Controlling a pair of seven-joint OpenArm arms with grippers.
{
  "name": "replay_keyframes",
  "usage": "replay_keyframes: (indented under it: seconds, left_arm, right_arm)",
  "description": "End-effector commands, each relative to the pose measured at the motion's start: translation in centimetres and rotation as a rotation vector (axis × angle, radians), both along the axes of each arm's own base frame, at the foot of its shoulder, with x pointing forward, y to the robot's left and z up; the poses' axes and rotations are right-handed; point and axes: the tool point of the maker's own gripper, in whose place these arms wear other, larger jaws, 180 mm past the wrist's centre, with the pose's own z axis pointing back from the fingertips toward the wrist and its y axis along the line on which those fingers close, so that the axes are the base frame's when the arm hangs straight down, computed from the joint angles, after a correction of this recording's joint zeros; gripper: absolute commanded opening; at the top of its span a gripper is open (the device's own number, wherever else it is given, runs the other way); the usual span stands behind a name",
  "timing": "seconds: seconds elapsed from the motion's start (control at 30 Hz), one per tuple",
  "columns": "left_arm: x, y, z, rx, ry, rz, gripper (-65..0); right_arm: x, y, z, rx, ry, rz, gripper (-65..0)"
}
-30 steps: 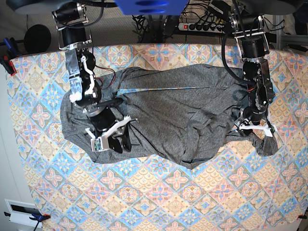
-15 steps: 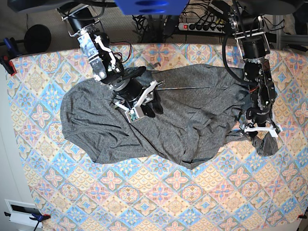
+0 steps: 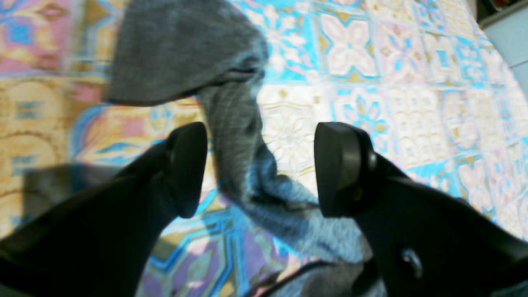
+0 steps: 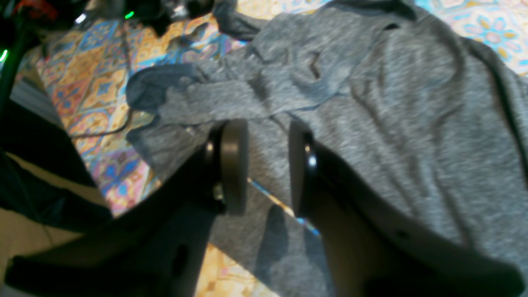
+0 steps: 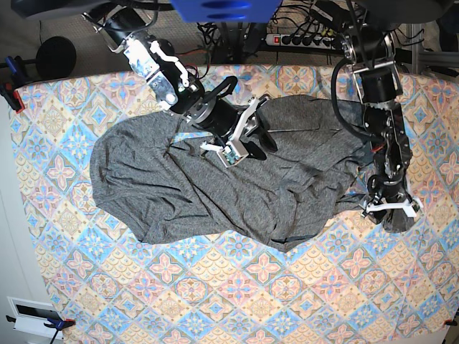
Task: Layout the t-shirt on the table in an organized manner, then fold the t-shirt properly
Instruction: 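Lift the shirt edge with the right gripper and carry it across the shirt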
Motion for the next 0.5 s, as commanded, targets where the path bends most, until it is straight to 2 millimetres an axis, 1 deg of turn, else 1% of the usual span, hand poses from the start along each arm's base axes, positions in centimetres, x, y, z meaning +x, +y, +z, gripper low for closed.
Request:
replay_keyframes:
  seconds: [0.0,0.03,0.1,0.17,0.2,0.27,0.37,0.4,0.47]
  left_arm:
    - [1.2,0.9,1.7,0.017,-0.044,0.015,-26.6]
    - [1.3,0.9,1.4,0.011,-0.035,0.018,-26.6]
    - [1.8,0.9,1.3,0.0,-0.031,0.022,-26.8]
    - [2.1,0.8,1.2,-0.007,-0.026,0.019,-29.9]
    - [2.1,0.7,0.9,-0.01,-0.018,0.019,-33.4]
    - [2.0,0.7,0.5,-0.011,-0.005,0.02,-43.6]
    - [1.7,0.7,-0.1,-0.021,0.008,0.022,-63.8]
    - [1.7,0.7,-0.3,-0.018,0.014,0.02,-65.0]
    - [1.6,0.7,-0.3,-0.018,0.016,0.02,-65.0]
  right_arm:
    - [0.3,0.6,1.6,0.042,-0.043,0.009,-49.0]
    - [0.1,0.7,1.6,0.042,-0.042,0.013,-49.0]
    - [0.0,0.9,1.5,0.043,-0.038,0.019,-49.0]
    - [0.0,0.9,1.5,0.041,-0.038,0.018,-49.0]
    - [0.0,0.9,1.4,0.04,-0.037,0.018,-49.0]
    - [0.1,0.8,1.4,0.039,-0.039,0.014,-49.0]
    - [0.3,0.7,1.5,0.039,-0.04,0.01,-49.0]
    - [0.3,0.7,1.5,0.041,-0.04,0.009,-49.0]
    - [0.3,0.7,1.5,0.042,-0.04,0.007,-49.0]
